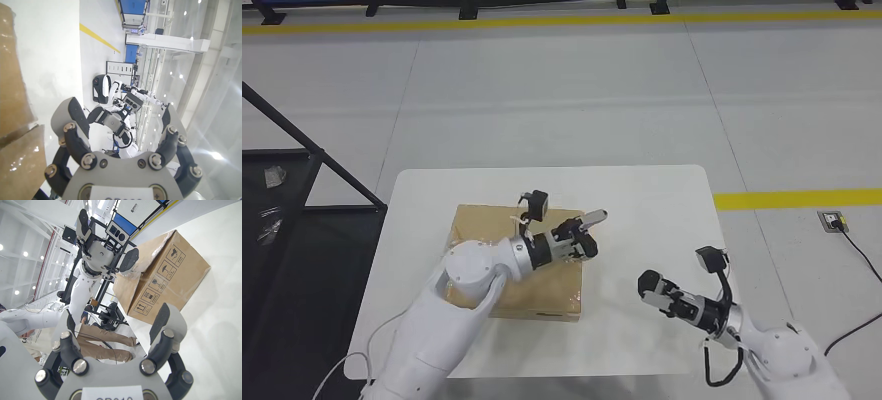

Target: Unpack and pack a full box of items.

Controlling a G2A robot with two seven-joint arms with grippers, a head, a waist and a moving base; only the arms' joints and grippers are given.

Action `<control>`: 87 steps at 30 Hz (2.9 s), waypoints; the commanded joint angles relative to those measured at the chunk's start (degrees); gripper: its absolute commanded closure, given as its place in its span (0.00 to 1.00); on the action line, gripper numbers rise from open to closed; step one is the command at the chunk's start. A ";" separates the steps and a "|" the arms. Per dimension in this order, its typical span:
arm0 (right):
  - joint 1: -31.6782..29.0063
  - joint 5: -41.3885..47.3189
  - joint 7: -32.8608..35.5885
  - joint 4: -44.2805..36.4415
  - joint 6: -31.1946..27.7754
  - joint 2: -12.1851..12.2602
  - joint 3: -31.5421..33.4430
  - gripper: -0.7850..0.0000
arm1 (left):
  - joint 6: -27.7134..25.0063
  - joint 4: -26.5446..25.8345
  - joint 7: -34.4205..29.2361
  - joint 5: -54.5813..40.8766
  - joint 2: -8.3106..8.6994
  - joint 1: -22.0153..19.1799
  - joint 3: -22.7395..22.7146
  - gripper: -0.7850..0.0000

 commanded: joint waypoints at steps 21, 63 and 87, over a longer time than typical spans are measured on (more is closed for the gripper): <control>24.78 8.84 1.27 12.98 12.11 -4.51 -18.26 0.00 | -7.31 -9.27 0.30 -12.10 5.79 25.12 -40.80 0.00; 30.20 11.19 4.73 24.49 15.57 -8.35 -24.34 0.00 | -9.26 4.02 4.37 -16.47 7.07 26.77 -42.33 0.00; 32.58 26.08 12.07 27.28 15.51 -10.65 -25.37 0.00 | -9.23 4.91 0.75 -16.43 7.19 27.55 -37.46 0.00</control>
